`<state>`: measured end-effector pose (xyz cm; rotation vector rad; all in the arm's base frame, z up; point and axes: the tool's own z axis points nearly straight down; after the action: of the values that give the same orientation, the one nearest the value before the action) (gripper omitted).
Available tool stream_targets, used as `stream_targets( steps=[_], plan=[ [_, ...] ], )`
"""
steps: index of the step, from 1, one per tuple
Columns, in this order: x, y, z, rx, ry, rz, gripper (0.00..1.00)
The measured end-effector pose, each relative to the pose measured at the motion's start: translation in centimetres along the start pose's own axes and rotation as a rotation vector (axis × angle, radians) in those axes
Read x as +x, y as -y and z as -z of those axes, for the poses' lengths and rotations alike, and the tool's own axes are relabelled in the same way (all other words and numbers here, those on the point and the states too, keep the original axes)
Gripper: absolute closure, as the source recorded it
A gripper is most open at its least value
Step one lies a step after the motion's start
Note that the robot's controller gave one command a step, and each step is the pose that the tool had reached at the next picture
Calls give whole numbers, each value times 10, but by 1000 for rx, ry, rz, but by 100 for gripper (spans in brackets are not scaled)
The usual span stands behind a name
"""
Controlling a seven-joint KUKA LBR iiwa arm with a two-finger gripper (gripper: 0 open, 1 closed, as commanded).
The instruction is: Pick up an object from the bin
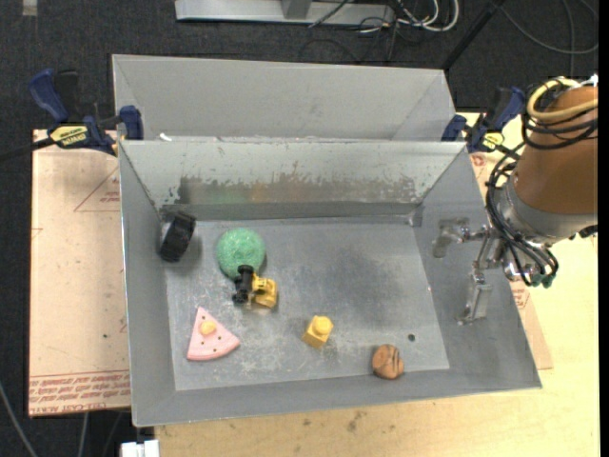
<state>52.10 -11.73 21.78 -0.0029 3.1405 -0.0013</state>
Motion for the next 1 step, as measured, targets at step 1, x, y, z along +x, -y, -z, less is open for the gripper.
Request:
stream_targets(
  steps=[1],
  plan=[
    [0, 0, 0, 0, 0, 0, 0]
  ],
)
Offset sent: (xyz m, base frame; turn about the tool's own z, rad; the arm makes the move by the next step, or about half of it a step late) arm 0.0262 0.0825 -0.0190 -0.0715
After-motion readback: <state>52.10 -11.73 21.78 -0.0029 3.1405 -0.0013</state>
